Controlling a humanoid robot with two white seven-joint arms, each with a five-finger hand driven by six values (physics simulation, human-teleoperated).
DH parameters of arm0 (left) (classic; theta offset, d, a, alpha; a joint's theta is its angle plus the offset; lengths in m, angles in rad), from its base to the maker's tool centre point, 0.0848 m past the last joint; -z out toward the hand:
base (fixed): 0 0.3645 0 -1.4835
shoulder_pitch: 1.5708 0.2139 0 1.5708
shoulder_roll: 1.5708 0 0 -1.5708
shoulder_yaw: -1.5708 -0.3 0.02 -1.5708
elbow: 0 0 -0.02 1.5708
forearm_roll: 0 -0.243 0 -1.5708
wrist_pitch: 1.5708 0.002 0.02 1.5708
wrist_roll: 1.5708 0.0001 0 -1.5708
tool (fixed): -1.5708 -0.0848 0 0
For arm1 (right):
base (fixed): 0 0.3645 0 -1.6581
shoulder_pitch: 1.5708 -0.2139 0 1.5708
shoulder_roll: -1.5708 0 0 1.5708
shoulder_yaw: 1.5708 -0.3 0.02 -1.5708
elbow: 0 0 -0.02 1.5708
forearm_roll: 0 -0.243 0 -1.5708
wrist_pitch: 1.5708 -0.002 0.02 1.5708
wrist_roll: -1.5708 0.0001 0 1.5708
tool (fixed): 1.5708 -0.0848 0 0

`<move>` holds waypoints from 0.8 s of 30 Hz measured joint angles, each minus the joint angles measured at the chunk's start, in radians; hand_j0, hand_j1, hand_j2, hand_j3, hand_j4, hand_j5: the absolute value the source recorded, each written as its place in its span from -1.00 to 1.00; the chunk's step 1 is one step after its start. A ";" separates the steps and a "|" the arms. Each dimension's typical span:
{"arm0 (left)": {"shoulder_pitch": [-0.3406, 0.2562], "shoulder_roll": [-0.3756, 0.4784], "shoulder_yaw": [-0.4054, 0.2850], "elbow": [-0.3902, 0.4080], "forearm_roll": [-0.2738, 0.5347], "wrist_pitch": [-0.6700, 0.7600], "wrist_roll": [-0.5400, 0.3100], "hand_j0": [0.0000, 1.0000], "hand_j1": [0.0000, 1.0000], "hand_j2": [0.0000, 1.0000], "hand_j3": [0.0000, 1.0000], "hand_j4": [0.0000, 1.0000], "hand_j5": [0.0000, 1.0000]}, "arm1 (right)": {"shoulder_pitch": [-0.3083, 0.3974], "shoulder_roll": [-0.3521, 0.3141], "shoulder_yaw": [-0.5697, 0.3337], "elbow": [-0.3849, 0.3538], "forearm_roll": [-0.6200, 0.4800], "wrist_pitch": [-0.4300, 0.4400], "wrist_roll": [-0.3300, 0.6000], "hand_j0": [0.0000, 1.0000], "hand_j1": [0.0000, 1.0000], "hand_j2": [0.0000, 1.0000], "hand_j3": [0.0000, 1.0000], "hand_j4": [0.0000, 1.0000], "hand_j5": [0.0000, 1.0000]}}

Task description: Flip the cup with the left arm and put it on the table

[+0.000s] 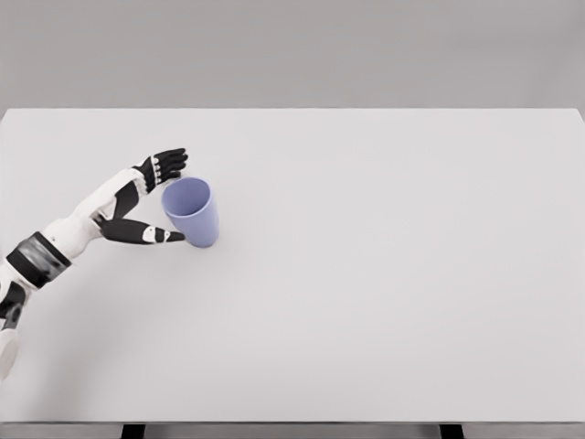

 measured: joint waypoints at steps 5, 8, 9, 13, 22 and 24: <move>0.002 0.002 0.017 0.000 0.001 0.000 0.000 1.00 1.00 1.00 1.00 1.00 1.00 | 0.000 0.000 0.000 0.000 0.000 0.000 0.000 1.00 1.00 1.00 1.00 1.00 1.00; 0.032 0.012 0.030 -0.005 0.010 -0.001 0.000 1.00 1.00 1.00 1.00 1.00 1.00 | 0.000 0.000 0.000 0.000 0.000 0.000 0.000 1.00 1.00 1.00 1.00 1.00 1.00; 0.037 0.025 0.039 -0.010 0.021 -0.001 0.000 1.00 1.00 1.00 1.00 1.00 1.00 | 0.000 0.000 0.000 0.000 0.000 0.000 0.000 1.00 1.00 1.00 1.00 1.00 1.00; 0.048 0.105 0.056 -0.019 0.087 -0.031 0.000 1.00 1.00 1.00 1.00 1.00 1.00 | 0.000 0.000 0.000 0.000 0.000 0.000 0.000 1.00 1.00 1.00 1.00 1.00 1.00; 0.048 0.217 0.063 -0.009 0.131 -0.144 0.000 1.00 1.00 1.00 1.00 1.00 1.00 | 0.000 0.000 0.000 0.000 0.000 0.000 0.000 1.00 1.00 1.00 1.00 1.00 1.00; 0.048 0.221 0.063 -0.007 0.132 -0.150 0.000 1.00 1.00 1.00 1.00 1.00 1.00 | -0.002 0.000 0.000 0.000 0.000 0.000 0.000 1.00 1.00 1.00 1.00 1.00 1.00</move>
